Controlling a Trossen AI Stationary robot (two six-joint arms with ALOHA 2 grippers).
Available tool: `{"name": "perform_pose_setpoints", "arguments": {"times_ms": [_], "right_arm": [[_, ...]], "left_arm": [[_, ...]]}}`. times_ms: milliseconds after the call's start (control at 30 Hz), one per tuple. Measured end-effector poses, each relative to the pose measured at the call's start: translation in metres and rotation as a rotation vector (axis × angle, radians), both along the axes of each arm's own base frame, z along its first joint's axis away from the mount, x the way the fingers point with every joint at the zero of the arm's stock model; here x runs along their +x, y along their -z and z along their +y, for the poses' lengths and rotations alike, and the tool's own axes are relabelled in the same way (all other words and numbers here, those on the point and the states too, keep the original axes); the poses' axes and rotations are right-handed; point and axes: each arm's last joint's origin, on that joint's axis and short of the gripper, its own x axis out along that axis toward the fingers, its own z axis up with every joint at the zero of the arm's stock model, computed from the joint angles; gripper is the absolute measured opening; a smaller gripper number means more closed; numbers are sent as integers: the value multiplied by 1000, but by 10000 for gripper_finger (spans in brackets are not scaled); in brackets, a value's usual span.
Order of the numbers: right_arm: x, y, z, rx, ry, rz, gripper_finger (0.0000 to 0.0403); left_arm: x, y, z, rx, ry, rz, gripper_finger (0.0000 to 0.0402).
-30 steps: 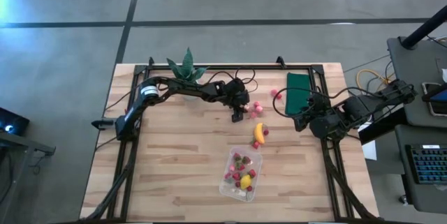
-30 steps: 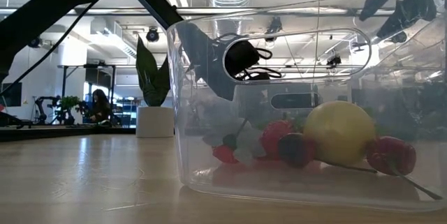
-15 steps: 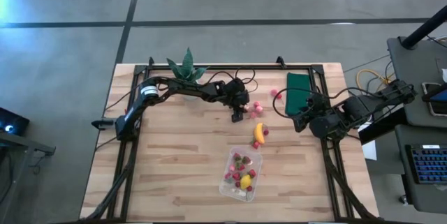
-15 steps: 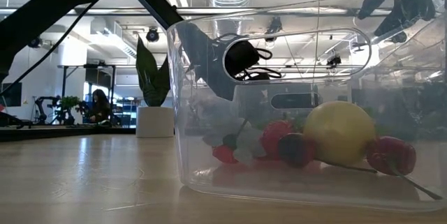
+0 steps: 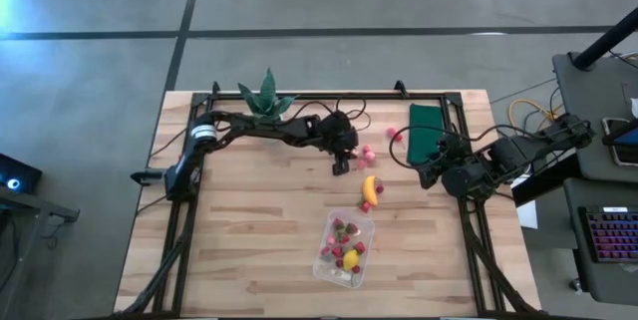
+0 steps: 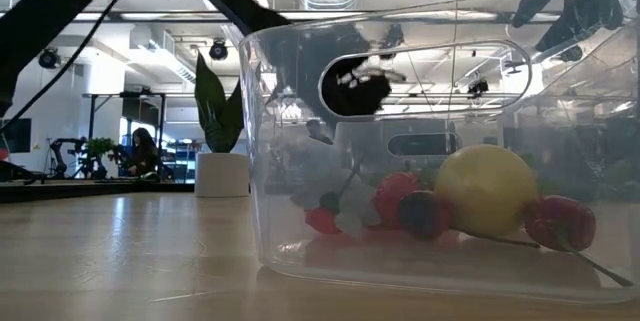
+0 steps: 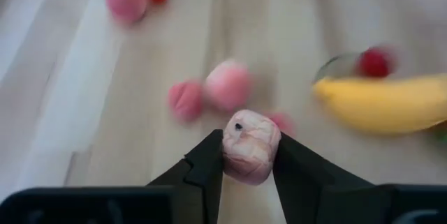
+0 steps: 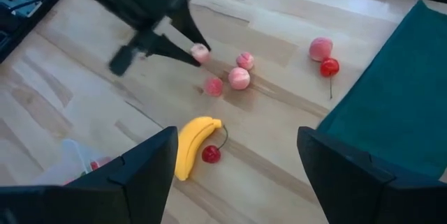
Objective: Pick and placing Produce into tupperware
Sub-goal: Put the peach into the transparent bin
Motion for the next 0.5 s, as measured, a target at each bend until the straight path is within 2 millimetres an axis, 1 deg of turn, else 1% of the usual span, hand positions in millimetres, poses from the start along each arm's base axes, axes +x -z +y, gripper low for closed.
{"name": "perform_pose_setpoints", "arguments": {"times_ms": [100,167,233,333,433,500], "right_arm": [[0,1,1,36,-19,14,286],[0,1,2,65,-40,30,286],[1,2,4,83,-63,52,286],[4,5,6,97,-95,87,286],[7,7,8,108,-102,113,286],[9,9,10,133,-115,139,286]], "left_arm": [[-2,-23,-23,-59,-10,-43,88],[-3,-37,-44,-92,7,-64,88],[-7,-51,-70,-107,41,-75,87],[-11,-68,-113,-75,104,-108,87],[-17,-75,-155,-53,144,-109,88],[-23,-78,-177,-93,145,-94,92]]}}
